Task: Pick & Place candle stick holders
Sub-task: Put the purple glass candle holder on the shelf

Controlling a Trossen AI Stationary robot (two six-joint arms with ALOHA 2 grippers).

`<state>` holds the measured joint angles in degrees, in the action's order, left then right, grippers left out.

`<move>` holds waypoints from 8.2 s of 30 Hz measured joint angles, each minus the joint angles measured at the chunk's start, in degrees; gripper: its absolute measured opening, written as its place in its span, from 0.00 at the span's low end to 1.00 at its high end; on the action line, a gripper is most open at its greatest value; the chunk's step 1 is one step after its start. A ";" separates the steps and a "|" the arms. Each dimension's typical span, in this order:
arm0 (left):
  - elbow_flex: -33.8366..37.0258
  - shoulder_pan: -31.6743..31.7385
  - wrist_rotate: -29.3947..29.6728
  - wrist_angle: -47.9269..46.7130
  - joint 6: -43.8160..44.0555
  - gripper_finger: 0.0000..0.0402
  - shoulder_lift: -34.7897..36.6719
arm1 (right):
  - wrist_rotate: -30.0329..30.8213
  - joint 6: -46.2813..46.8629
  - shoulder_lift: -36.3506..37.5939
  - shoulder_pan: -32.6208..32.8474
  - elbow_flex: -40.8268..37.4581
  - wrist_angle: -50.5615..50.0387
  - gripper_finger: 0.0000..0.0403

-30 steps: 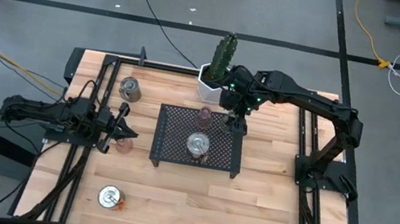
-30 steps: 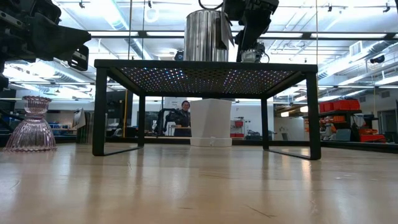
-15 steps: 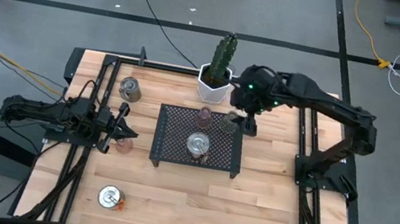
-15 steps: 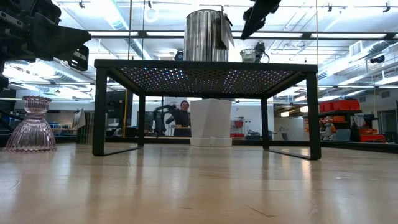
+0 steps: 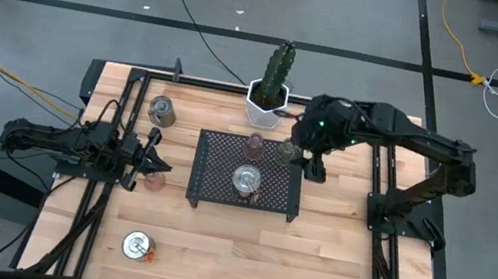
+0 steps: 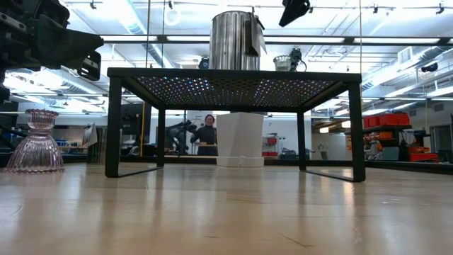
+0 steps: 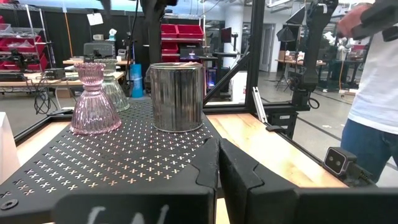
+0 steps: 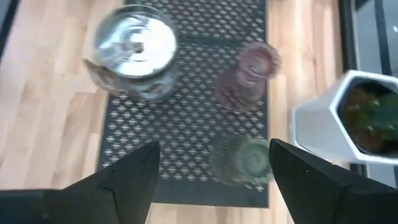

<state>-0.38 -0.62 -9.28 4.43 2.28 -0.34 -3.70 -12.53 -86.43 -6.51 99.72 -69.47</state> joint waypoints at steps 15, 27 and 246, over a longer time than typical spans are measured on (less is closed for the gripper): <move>-0.02 0.01 0.00 0.00 0.00 0.05 -0.02 | -0.35 2.69 -0.02 9.95 -6.37 13.82 0.69; -0.01 0.01 0.00 0.02 0.00 0.05 -0.02 | -0.23 6.31 -0.07 13.19 -13.52 23.27 0.69; -0.02 0.02 0.00 0.02 0.00 0.05 -0.01 | -1.23 6.05 86.44 5.50 -98.79 70.83 0.00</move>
<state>-0.40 -0.61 -9.28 4.45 2.28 -0.36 -4.93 -6.48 0.01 -1.02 0.93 1.37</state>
